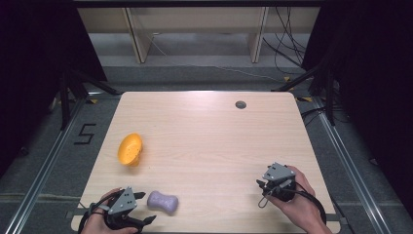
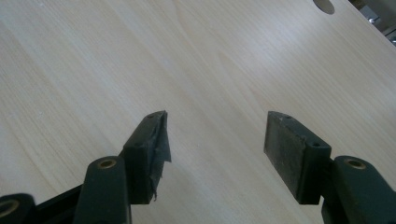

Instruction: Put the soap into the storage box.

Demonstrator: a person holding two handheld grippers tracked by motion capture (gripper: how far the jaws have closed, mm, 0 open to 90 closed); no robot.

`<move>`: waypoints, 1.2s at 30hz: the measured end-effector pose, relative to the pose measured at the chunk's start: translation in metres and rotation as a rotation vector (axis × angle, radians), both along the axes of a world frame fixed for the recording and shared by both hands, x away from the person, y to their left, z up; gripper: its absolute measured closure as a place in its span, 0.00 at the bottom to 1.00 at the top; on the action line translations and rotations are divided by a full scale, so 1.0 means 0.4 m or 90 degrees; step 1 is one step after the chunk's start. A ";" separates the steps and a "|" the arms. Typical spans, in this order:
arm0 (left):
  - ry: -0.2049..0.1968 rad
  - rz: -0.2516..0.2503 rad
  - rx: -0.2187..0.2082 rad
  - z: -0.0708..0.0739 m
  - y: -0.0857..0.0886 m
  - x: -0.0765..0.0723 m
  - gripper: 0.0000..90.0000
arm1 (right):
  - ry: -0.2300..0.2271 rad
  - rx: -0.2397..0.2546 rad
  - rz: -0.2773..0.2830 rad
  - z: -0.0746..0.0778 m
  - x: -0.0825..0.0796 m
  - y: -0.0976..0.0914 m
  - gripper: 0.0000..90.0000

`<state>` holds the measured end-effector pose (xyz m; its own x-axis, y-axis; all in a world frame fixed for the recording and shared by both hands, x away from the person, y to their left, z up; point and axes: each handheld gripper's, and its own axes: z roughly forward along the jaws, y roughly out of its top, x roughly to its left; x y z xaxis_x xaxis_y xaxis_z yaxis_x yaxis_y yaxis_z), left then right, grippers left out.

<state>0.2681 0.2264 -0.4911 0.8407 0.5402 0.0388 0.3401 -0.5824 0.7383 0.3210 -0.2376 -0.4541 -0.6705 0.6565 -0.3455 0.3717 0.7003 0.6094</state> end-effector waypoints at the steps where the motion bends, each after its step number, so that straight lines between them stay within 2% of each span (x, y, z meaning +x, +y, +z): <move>1: -0.004 -0.003 0.008 0.003 -0.005 0.001 0.22 | 0.000 0.001 0.001 0.000 0.001 0.000 0.45; 3: -0.002 -0.005 0.006 0.004 -0.012 0.001 0.22 | -0.004 0.002 0.004 0.001 0.001 0.000 0.45; 6: -0.010 -0.025 0.043 0.012 -0.030 0.012 0.22 | -0.005 0.004 0.003 0.002 -0.002 0.002 0.45; 7: -0.010 -0.025 0.043 0.012 -0.030 0.012 0.22 | -0.004 0.004 0.003 0.001 -0.003 0.002 0.45; 8: -0.015 -0.037 0.057 0.022 -0.036 0.018 0.22 | -0.006 -0.001 0.014 0.001 -0.002 0.002 0.45; 9: -0.018 -0.042 0.065 0.029 -0.040 0.021 0.24 | -0.002 0.000 0.011 0.001 -0.003 0.002 0.45; 10: -0.024 -0.054 0.088 0.039 -0.043 0.024 0.25 | -0.003 0.000 0.008 0.001 -0.005 0.003 0.45; 13: -0.020 -0.073 0.095 0.049 -0.056 0.030 0.27 | -0.006 0.003 0.008 0.003 -0.005 0.004 0.44; 14: -0.019 -0.097 0.126 0.064 -0.065 0.040 0.27 | -0.001 -0.002 0.006 0.003 -0.005 0.004 0.44; 16: -0.010 -0.124 0.155 0.073 -0.075 0.050 0.27 | 0.008 0.003 0.002 0.001 -0.008 0.006 0.44; 17: -0.010 -0.124 0.155 0.073 -0.075 0.050 0.27 | 0.007 0.003 0.001 0.001 -0.008 0.006 0.44; 18: 0.010 -0.154 0.185 0.081 -0.084 0.060 0.26 | -0.003 -0.001 0.012 0.001 -0.004 0.004 0.44; 19: 0.014 -0.177 0.210 0.085 -0.088 0.068 0.26 | -0.001 -0.001 0.011 0.001 -0.004 0.004 0.44; 20: 0.026 -0.182 0.209 0.084 -0.094 0.072 0.26 | -0.001 -0.005 0.015 0.000 -0.002 0.003 0.44; 21: 0.021 -0.208 0.242 0.090 -0.097 0.082 0.27 | 0.000 -0.005 0.015 0.000 -0.002 0.003 0.44; 22: 0.031 -0.225 0.260 0.093 -0.101 0.089 0.28 | 0.001 0.000 0.007 0.000 -0.003 0.003 0.44; 24: 0.037 -0.249 0.283 0.096 -0.113 0.099 0.28 | -0.001 -0.002 0.006 0.001 -0.003 0.003 0.44; 25: 0.037 -0.249 0.283 0.096 -0.113 0.099 0.28 | -0.001 -0.002 0.006 0.000 -0.002 0.003 0.44; 27: 0.038 -0.276 0.307 0.097 -0.134 0.113 0.29 | 0.000 -0.003 0.007 0.000 -0.002 0.002 0.44; 31: 0.055 -0.322 0.337 0.092 -0.161 0.126 0.31 | 0.002 -0.003 0.006 0.000 -0.005 0.004 0.44; 34: 0.064 -0.335 0.360 0.088 -0.178 0.135 0.32 | 0.002 -0.002 0.006 0.000 -0.005 0.004 0.44; 35: 0.064 -0.335 0.360 0.088 -0.178 0.135 0.32 | 0.002 -0.004 0.008 0.000 -0.004 0.003 0.44; 36: 0.070 -0.342 0.373 0.085 -0.185 0.141 0.32 | 0.002 -0.004 0.010 0.000 -0.003 0.003 0.44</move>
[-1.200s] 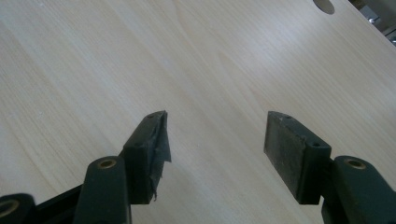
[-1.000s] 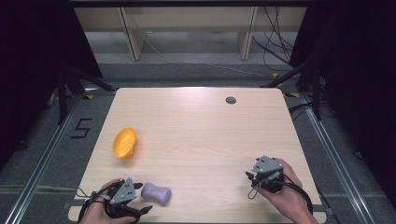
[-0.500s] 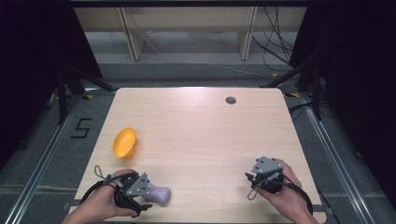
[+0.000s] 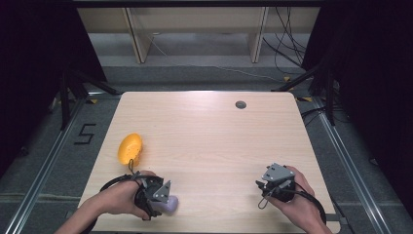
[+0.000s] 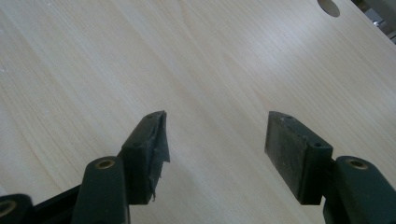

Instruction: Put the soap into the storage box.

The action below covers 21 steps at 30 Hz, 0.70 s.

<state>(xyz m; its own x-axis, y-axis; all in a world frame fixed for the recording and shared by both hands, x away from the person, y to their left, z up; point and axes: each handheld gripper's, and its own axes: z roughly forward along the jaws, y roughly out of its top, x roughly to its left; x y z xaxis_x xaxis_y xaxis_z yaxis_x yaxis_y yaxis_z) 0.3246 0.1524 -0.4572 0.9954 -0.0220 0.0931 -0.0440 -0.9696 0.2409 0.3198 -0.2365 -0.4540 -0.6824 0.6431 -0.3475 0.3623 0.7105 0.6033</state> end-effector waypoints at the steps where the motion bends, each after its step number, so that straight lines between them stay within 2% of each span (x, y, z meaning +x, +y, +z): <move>1: 0.005 0.000 0.000 -0.004 -0.003 0.002 0.32 | 0.001 0.001 -0.003 -0.001 -0.002 0.001 0.44; 4: 0.004 -0.016 0.015 -0.007 -0.010 0.009 0.32 | 0.002 0.001 -0.002 0.000 0.000 0.001 0.44; 9: 0.033 -0.027 0.029 -0.018 -0.024 0.019 0.32 | 0.002 0.001 -0.002 -0.001 -0.001 0.001 0.44; 13: 0.046 -0.041 0.040 -0.024 -0.030 0.025 0.31 | 0.002 0.000 -0.001 -0.001 -0.001 0.001 0.44; 21: 0.046 -0.039 0.047 -0.033 -0.033 0.032 0.31 | 0.008 0.002 -0.007 -0.002 -0.004 0.004 0.44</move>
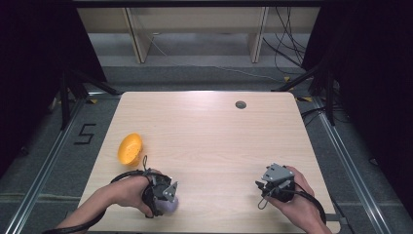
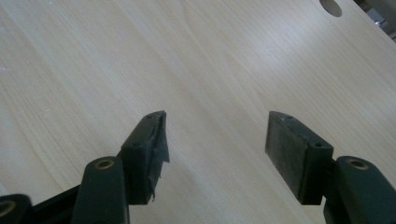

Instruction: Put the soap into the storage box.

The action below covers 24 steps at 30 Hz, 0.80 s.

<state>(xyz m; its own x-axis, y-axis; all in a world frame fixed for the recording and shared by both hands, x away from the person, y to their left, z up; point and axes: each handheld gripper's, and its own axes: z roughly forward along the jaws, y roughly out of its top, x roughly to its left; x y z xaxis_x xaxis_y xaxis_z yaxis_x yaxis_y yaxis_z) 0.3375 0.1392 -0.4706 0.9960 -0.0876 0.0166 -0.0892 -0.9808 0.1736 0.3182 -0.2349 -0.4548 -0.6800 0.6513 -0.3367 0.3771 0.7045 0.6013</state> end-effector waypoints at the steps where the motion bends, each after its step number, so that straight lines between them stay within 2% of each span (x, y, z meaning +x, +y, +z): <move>1: 0.002 -0.003 0.004 -0.001 -0.001 0.002 0.31 | 0.002 -0.001 0.000 0.001 0.000 0.000 0.44; 13: 0.005 -0.012 0.031 -0.009 -0.008 0.015 0.32 | -0.002 0.001 0.000 -0.001 0.000 0.000 0.43; 24: 0.014 -0.023 0.044 -0.018 -0.016 0.018 0.35 | 0.001 -0.001 0.000 0.000 0.000 0.000 0.43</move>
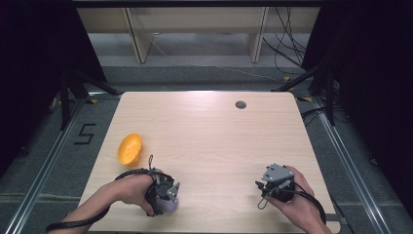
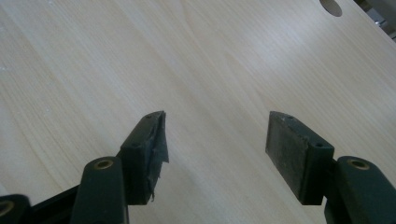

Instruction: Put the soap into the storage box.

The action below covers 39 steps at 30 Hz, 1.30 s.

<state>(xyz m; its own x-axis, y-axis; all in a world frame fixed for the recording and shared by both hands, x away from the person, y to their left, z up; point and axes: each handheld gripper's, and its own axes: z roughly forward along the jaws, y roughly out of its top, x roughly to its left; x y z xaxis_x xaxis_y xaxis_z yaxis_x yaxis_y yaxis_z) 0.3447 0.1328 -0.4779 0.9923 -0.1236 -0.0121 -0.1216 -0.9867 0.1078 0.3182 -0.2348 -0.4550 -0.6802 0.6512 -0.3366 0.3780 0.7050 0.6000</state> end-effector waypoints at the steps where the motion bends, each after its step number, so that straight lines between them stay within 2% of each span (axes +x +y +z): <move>1: 0.000 0.000 0.002 -0.001 0.001 0.002 0.36 | -0.002 0.001 0.000 -0.001 0.000 0.000 0.43; 3: 0.001 0.000 0.003 -0.001 0.001 0.004 0.37 | -0.009 -0.001 0.003 -0.001 0.002 -0.001 0.43; 25: 0.014 0.001 0.011 -0.006 -0.004 0.010 0.52 | -0.002 -0.002 0.000 0.000 0.000 0.000 0.43; 28: 0.015 0.011 0.007 -0.006 -0.002 0.008 0.53 | -0.002 -0.002 -0.001 0.000 0.000 0.000 0.43; 29: 0.018 0.027 0.002 -0.006 0.000 0.005 0.53 | -0.002 -0.001 -0.001 0.000 0.000 0.000 0.43; 33: 0.019 0.060 -0.004 -0.006 0.002 0.000 0.53 | -0.001 -0.001 -0.001 0.000 0.000 0.000 0.42; 39: 0.032 0.099 -0.006 -0.005 0.007 -0.002 0.54 | -0.001 -0.001 -0.001 0.000 0.000 0.000 0.42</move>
